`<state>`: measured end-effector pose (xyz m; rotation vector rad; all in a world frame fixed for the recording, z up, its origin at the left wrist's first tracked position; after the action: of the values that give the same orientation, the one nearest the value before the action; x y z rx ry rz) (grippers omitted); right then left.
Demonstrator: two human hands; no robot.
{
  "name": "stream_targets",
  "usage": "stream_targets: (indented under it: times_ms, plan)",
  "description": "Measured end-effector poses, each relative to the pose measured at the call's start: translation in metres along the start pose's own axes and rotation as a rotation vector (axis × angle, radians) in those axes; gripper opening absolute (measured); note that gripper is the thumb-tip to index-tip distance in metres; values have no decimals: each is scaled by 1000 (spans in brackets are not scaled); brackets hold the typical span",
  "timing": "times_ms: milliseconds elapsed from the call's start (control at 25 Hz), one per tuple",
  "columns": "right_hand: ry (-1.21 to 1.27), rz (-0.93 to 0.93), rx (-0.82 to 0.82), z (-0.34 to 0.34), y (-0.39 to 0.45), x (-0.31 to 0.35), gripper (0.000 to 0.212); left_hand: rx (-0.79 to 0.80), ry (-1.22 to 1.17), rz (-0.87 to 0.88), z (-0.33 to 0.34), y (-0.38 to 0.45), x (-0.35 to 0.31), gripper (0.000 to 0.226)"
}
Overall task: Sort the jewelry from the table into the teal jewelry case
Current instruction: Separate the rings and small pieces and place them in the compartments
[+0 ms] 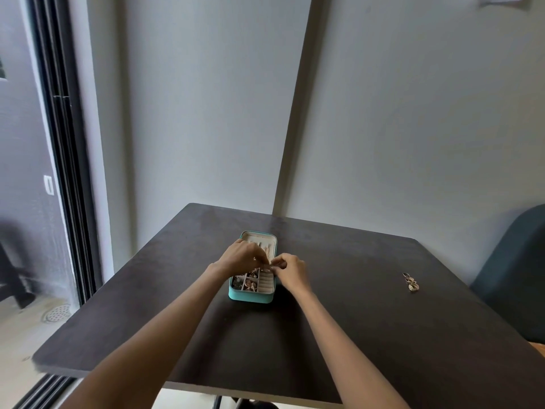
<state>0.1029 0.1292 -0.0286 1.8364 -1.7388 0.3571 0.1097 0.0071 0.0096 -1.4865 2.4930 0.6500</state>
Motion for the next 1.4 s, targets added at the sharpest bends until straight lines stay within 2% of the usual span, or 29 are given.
stream_targets:
  times_ms: [120,240,360,600,680,840,960,1160,1400]
  plan:
    - [97,59,3,6,0,-8,13,-53,-75,-37,-9,5,2,20]
    - [234,115,-4,12,-2,-15,8,-12,-62,-97,-1,8,4,22]
    - [330,135,-19,15,-5,-21,16,23,-54,-115,5,10,6,23]
    - [369,129,-33,16,-8,-23,11,80,-29,-92,6,13,6,22]
    - [353,115,-38,12,-9,-23,7,54,-50,-75,4,14,1,19]
    - [278,101,-85,-11,-11,-33,14,-39,-183,-72,13,26,-35,18]
    - [171,177,-147,-45,-17,-71,20,-74,-419,-97,48,46,-78,18]
    - [20,381,-287,-118,-38,-181,20,17,-627,-69,138,83,-172,21]
    - [-84,557,-476,-186,-54,-273,16,128,-605,6,201,122,-239,34]
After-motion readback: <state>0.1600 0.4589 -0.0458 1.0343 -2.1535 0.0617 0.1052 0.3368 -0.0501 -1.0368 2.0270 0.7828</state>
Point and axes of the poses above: each hand's wrist, its own y-axis towards the middle knuckle, its own z-axis out of the palm, x = y × z, the point moved 9 cm from there along y, towards the middle knuckle, and after that the axes turned 9 degrees about -y, right-handed, at the moved point
